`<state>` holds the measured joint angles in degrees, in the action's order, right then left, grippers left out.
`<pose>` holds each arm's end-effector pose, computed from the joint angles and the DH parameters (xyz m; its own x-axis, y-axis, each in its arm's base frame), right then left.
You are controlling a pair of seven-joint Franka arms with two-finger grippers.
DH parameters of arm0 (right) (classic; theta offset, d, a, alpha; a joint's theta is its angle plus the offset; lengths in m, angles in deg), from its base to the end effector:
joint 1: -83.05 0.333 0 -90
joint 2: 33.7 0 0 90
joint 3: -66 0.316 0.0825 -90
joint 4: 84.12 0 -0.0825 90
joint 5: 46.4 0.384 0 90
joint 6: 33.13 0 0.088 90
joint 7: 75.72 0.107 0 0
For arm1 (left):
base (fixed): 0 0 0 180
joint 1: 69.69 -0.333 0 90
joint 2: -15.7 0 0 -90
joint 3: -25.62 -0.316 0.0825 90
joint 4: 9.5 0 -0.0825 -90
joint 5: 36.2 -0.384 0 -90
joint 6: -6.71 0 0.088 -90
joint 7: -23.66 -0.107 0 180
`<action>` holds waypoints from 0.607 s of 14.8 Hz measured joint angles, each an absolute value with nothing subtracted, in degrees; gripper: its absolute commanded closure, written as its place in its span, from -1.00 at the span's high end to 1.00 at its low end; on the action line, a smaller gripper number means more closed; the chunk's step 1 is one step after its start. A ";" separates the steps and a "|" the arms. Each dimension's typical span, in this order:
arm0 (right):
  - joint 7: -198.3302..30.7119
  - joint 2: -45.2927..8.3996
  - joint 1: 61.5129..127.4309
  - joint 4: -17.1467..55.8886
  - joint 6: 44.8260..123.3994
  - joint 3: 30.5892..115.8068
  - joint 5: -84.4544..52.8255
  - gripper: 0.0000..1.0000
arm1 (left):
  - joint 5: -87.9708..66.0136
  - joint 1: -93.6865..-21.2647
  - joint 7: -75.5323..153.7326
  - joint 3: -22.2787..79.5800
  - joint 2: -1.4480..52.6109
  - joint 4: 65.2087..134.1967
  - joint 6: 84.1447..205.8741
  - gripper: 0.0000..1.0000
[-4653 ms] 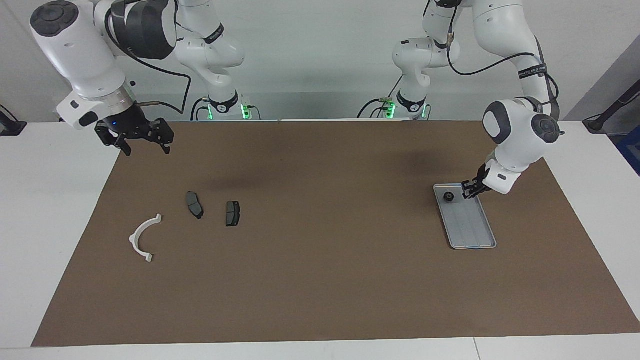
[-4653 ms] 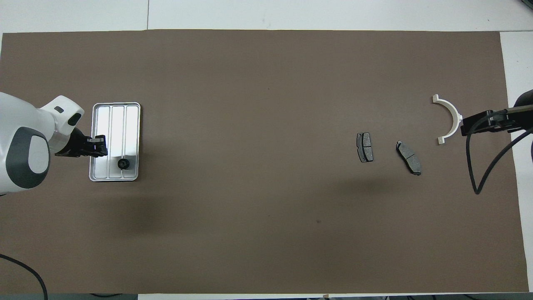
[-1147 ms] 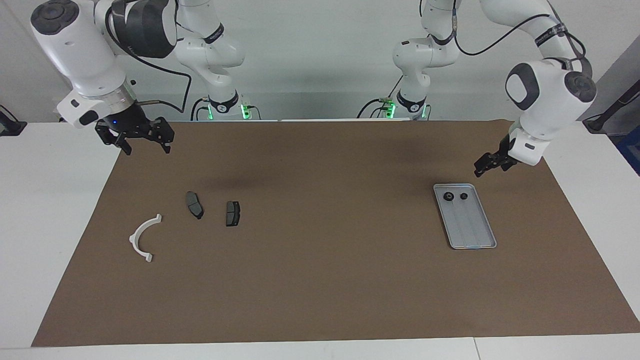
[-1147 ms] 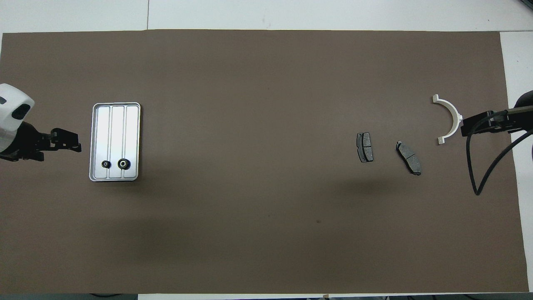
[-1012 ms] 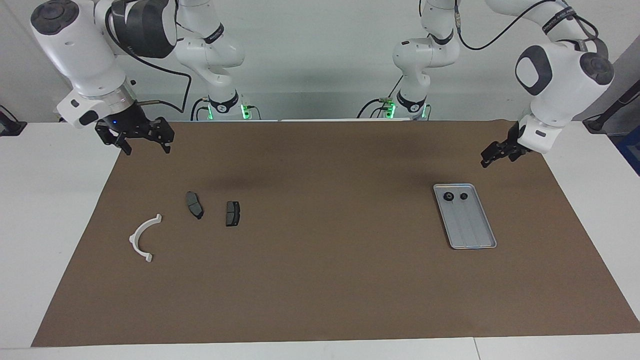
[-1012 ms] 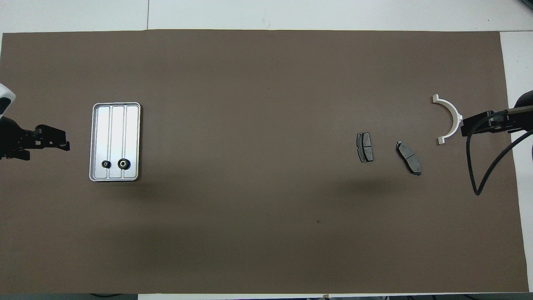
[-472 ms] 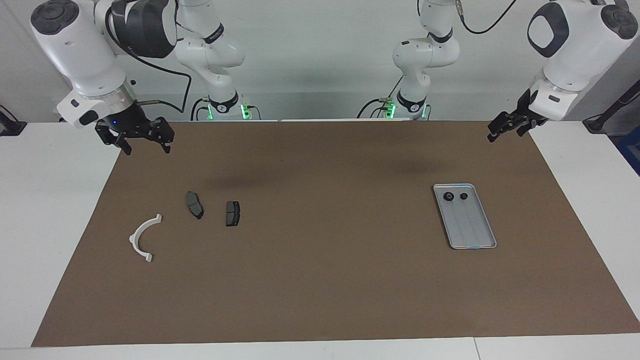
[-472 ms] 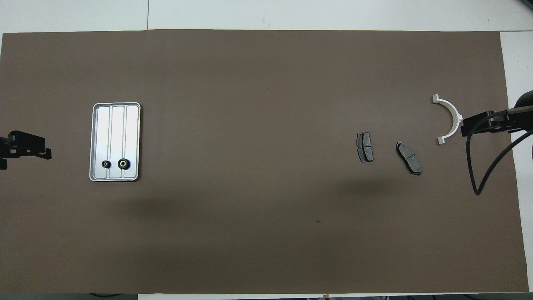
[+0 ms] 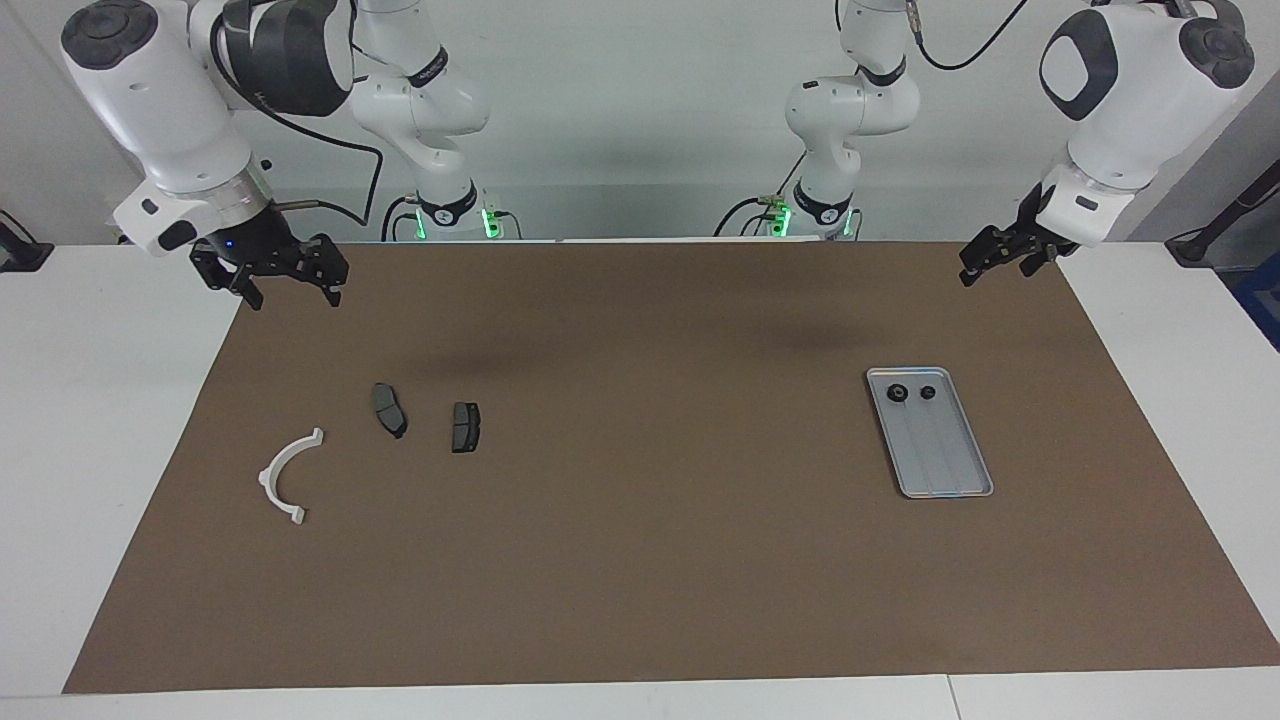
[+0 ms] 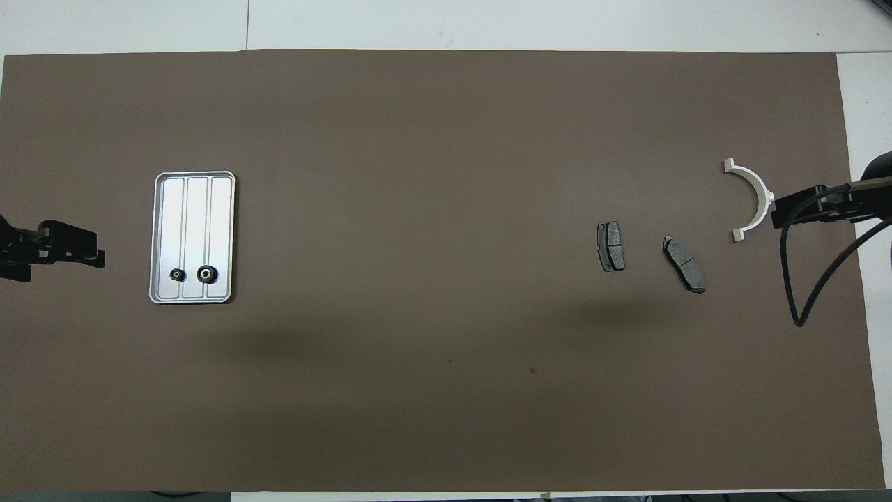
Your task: Pick bearing gear from pile to tray
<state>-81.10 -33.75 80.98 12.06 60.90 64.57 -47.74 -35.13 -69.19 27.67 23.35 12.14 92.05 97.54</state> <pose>0.5557 -0.0363 0.5800 0.9987 0.0345 -0.0387 0.0353 -0.9992 0.0197 0.5282 0.0149 0.5647 0.9870 0.1003 -0.1259 0.1027 -0.9946 0.0122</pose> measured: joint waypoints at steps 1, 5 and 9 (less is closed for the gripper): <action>-81.10 -33.75 80.97 12.06 60.90 64.57 -47.74 1.00 | -35.12 -68.92 27.74 23.34 12.77 91.66 97.75 1.00; -81.10 -33.77 80.96 12.06 60.90 64.55 -47.74 1.00 | -35.12 -68.66 27.78 22.53 15.58 89.35 98.05 1.00; -81.10 -33.84 80.93 12.06 60.91 64.45 -47.74 1.00 | -35.11 -68.57 27.78 22.95 15.70 88.74 98.02 1.00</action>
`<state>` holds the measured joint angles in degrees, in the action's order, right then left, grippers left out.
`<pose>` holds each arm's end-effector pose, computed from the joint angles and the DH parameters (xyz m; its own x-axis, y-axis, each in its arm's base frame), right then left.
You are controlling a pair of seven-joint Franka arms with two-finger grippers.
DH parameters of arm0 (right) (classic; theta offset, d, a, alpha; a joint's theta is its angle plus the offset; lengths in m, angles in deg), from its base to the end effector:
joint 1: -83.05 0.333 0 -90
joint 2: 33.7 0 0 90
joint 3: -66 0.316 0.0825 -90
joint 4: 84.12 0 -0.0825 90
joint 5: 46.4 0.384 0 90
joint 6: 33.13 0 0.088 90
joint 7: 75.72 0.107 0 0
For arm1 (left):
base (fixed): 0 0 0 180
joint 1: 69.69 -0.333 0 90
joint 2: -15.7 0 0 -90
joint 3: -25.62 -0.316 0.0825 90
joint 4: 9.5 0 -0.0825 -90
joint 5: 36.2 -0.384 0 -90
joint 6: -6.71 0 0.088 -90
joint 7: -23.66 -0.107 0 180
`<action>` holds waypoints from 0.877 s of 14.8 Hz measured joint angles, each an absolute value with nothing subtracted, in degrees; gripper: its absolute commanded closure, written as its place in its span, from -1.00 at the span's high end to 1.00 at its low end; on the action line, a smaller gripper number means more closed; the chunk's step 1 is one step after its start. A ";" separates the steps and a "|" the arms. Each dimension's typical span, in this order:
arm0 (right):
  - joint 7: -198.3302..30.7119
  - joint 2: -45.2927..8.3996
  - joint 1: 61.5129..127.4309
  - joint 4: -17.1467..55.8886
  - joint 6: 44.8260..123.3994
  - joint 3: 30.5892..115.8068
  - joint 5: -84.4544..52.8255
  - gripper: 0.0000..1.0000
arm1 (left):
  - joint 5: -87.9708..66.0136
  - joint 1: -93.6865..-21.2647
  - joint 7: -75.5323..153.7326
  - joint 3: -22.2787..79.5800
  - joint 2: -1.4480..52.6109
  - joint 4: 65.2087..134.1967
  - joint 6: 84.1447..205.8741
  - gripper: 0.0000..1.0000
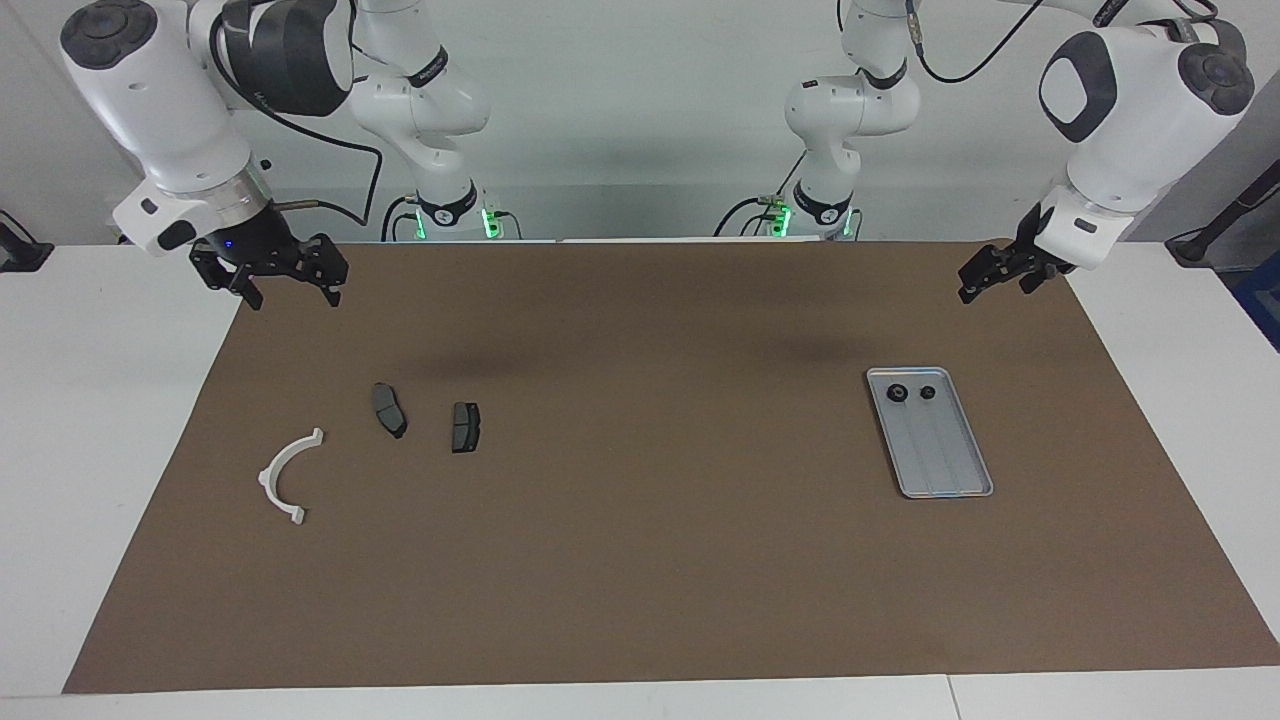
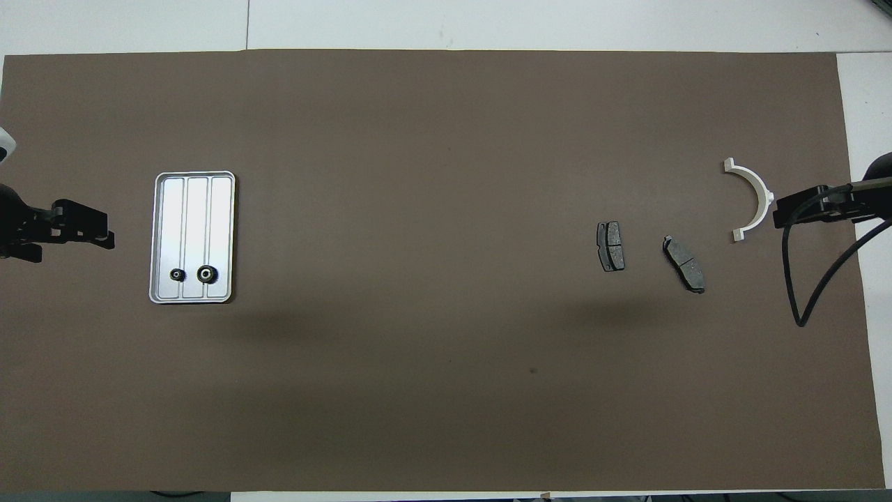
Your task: Pick bearing gear from pile to tray
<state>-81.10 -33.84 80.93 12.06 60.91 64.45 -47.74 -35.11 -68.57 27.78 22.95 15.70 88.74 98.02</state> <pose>0.5552 -0.0380 0.5809 0.9988 0.0315 -0.0369 0.0323 -0.9993 0.0198 0.5487 0.0128 0.5588 0.9876 0.0990 -0.1217 0.1010 -0.9948 0.0101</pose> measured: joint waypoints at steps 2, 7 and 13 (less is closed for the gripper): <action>-81.10 -33.85 80.93 12.06 60.91 64.45 -47.74 1.00 | -35.11 -68.61 27.78 22.90 15.69 88.70 98.01 1.00; -81.10 -33.85 80.92 12.06 60.90 64.44 -47.74 1.00 | -35.11 -68.64 27.79 22.84 15.68 88.44 98.03 1.00; -81.10 -33.85 80.89 12.06 60.91 64.44 -47.74 1.00 | -35.11 -68.67 27.83 22.88 15.68 88.21 98.05 1.00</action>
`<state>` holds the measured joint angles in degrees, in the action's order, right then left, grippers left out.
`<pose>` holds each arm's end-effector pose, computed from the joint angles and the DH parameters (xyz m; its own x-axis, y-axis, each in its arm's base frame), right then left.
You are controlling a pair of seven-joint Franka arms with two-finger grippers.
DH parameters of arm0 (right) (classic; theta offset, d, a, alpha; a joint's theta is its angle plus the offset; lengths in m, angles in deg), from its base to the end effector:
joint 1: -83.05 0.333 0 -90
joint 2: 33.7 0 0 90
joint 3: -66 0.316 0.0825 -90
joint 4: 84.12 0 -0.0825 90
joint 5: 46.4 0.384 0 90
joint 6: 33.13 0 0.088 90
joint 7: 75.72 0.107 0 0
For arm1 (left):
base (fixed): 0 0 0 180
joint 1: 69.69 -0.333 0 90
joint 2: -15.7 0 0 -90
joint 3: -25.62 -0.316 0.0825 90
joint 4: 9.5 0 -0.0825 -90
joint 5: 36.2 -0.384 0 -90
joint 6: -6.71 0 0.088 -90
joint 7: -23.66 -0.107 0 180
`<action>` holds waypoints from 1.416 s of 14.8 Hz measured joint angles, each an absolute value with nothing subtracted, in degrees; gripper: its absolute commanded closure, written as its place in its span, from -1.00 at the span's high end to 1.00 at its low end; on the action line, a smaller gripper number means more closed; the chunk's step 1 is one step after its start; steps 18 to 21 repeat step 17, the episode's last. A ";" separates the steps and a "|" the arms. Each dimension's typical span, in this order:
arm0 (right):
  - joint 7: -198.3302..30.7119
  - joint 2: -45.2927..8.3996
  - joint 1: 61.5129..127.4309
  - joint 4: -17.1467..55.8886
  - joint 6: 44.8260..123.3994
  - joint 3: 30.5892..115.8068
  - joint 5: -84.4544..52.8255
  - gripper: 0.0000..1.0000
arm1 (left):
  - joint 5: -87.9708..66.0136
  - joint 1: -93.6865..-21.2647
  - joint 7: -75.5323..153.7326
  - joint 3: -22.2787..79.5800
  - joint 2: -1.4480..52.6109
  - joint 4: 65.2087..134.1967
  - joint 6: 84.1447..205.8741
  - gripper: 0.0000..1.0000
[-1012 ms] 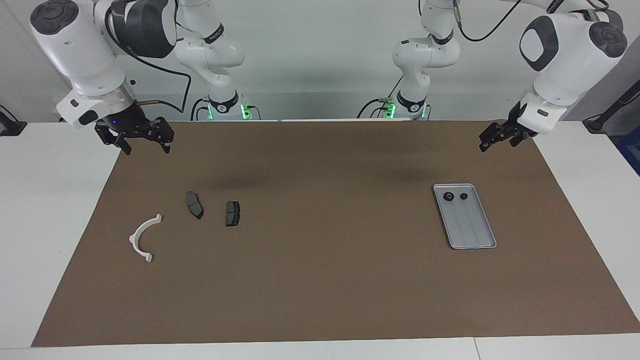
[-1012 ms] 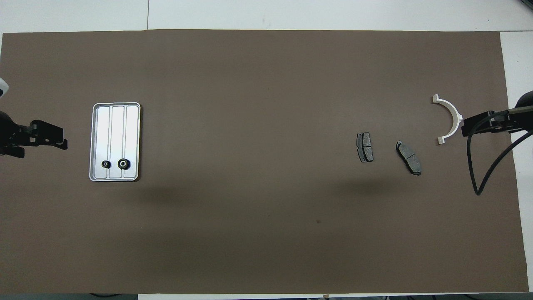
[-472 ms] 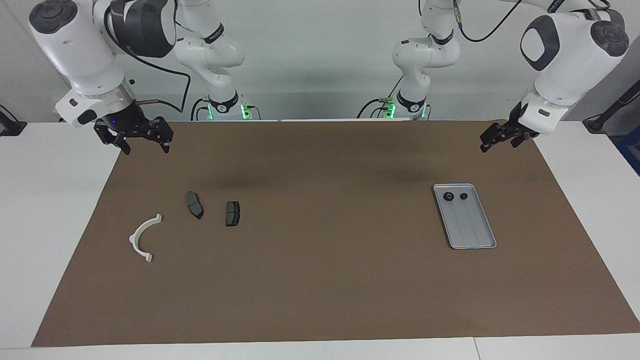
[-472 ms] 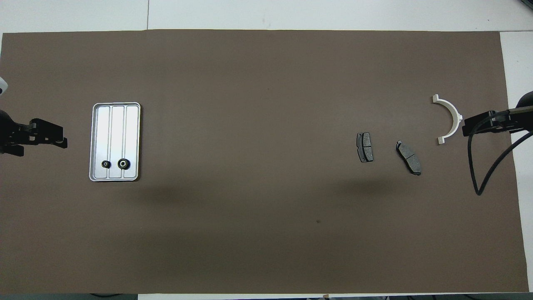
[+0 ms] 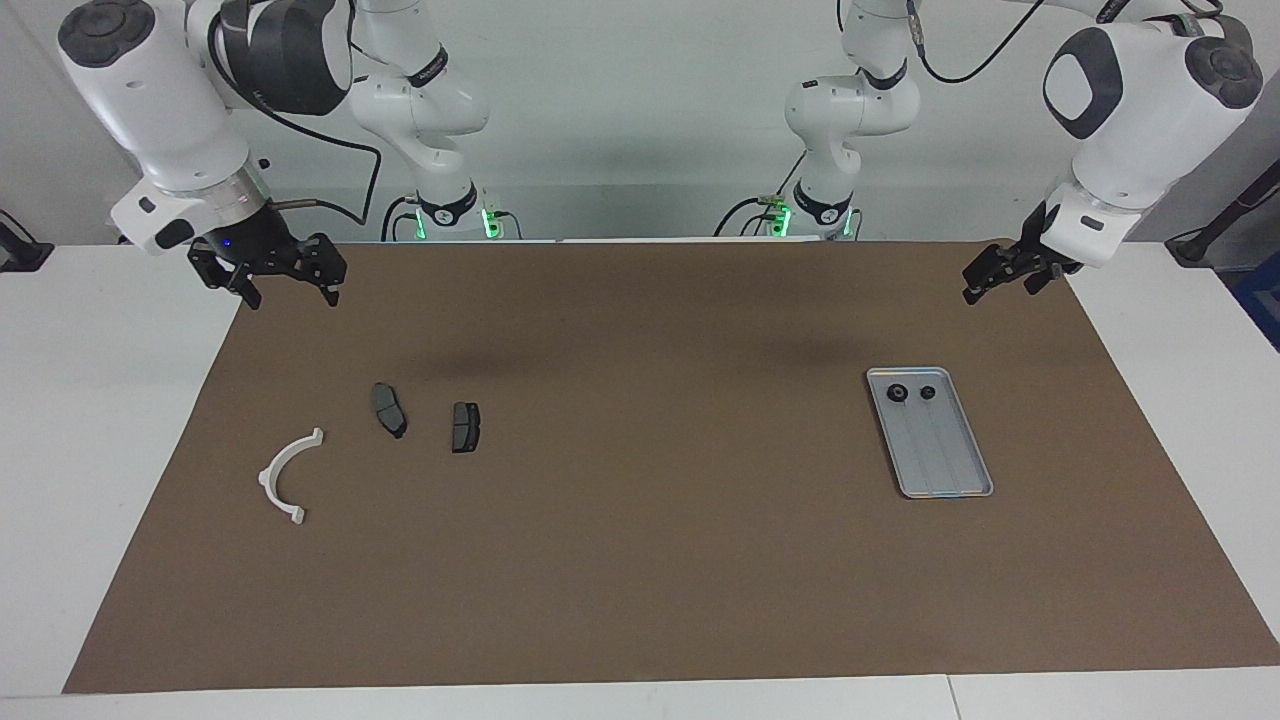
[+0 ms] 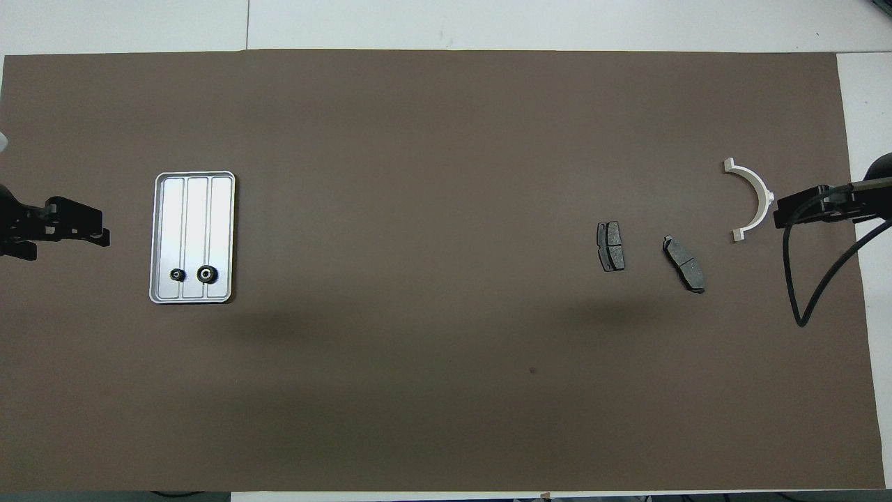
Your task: Pick bearing gear from pile to tray
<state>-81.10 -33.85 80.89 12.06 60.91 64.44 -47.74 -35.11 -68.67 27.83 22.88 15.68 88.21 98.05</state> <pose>0.5551 -0.0385 0.5810 0.9989 0.0306 -0.0368 0.0314 -0.9993 0.0198 0.5494 0.0145 0.5633 0.9884 0.1029 -0.1117 0.1047 -0.9944 0.0108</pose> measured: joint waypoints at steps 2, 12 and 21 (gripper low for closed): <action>-81.10 -33.85 80.89 12.06 60.90 64.44 -47.74 1.00 | -35.12 -68.66 27.82 23.62 15.68 88.14 98.07 1.00; -81.10 -33.85 80.87 12.05 60.91 64.44 -47.74 1.00 | -35.15 -68.65 27.82 26.10 15.66 86.17 98.03 1.00; -81.10 -33.85 80.87 12.05 60.91 64.44 -47.74 1.00 | -35.41 -68.65 27.82 26.10 15.66 86.17 98.03 1.00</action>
